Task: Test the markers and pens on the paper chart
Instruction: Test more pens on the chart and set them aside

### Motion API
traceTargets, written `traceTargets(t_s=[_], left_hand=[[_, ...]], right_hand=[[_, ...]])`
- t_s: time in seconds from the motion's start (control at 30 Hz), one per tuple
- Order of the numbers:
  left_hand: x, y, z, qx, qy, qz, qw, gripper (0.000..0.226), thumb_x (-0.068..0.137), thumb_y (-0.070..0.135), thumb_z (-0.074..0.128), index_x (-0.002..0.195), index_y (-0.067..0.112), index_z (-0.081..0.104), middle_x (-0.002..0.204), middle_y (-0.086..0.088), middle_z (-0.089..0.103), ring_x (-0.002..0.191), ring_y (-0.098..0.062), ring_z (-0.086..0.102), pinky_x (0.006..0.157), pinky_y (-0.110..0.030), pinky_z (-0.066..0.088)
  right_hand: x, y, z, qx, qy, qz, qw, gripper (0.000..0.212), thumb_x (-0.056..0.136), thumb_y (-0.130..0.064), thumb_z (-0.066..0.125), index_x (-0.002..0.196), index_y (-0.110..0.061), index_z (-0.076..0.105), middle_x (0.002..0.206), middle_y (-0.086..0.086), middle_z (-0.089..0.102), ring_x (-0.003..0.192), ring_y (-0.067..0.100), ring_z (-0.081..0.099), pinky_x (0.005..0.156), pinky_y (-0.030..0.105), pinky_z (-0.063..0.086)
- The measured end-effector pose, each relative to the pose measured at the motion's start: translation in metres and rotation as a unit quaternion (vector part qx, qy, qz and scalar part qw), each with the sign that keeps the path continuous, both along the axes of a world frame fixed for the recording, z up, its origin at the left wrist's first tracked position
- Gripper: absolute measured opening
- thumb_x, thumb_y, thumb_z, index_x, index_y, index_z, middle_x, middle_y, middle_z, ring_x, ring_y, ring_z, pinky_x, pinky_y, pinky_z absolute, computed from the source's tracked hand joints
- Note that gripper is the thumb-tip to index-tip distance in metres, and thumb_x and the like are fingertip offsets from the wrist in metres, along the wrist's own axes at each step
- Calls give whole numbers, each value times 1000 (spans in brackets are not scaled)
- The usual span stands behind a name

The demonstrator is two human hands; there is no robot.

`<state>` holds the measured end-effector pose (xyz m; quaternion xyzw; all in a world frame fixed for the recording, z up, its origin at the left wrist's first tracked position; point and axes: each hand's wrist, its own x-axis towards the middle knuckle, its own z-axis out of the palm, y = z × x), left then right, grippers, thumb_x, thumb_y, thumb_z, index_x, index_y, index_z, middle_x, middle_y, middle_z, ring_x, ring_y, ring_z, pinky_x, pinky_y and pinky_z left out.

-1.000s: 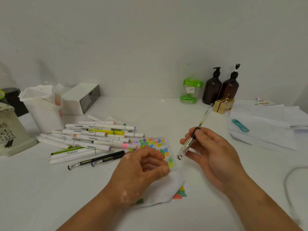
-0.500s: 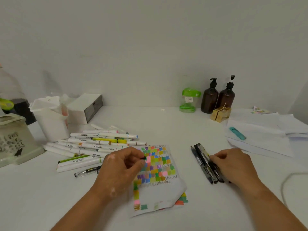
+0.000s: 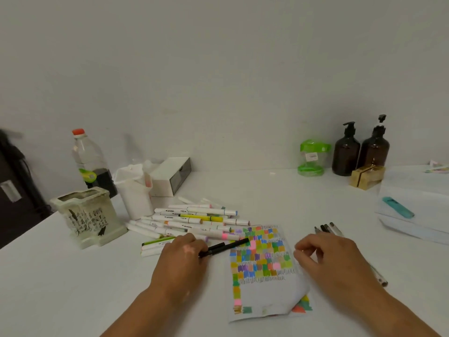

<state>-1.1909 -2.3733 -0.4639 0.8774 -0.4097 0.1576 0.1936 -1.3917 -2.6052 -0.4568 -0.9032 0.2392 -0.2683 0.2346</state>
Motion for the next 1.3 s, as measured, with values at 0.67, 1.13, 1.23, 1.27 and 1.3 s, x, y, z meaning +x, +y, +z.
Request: traceTargets(t_s=[0.67,1.13,1.23,1.27,1.3], left_hand=[[-59,-51,11,-125,173,-188,959,18,99,16,56,110,30,56,100,13,62,94,1,58,75,-5,42],[-68,-51,-1,-51,128,-262,955,34,104,50,32,106,28,57,86,12,61,73,-11,54,65,-27,48],[-66,-50,0,-58,110,-257,958,36,103,55,32,111,33,60,83,11,63,69,-11,55,62,-30,48],[-66,-50,0,-66,109,-258,958,34,103,54,37,113,33,61,82,12,63,68,-10,55,61,-29,48],[-66,-49,0,-74,110,-257,957,31,102,54,42,116,33,61,79,14,59,68,-8,52,61,-24,46]], right_hand=[[11,29,3,424,-107,165,884,20,89,-24,77,106,-35,74,73,3,72,54,10,59,44,24,41],[13,40,6,409,-116,188,886,12,88,-12,77,80,-19,71,57,2,56,49,15,49,45,24,41],[11,40,5,415,-114,205,879,8,81,-22,78,79,-20,71,58,2,56,50,15,49,46,25,42],[12,39,5,408,-119,207,882,8,80,-23,77,79,-19,70,59,3,57,51,16,49,46,25,43],[13,38,5,402,-133,203,883,9,79,-24,76,78,-18,69,58,4,56,51,18,49,47,26,43]])
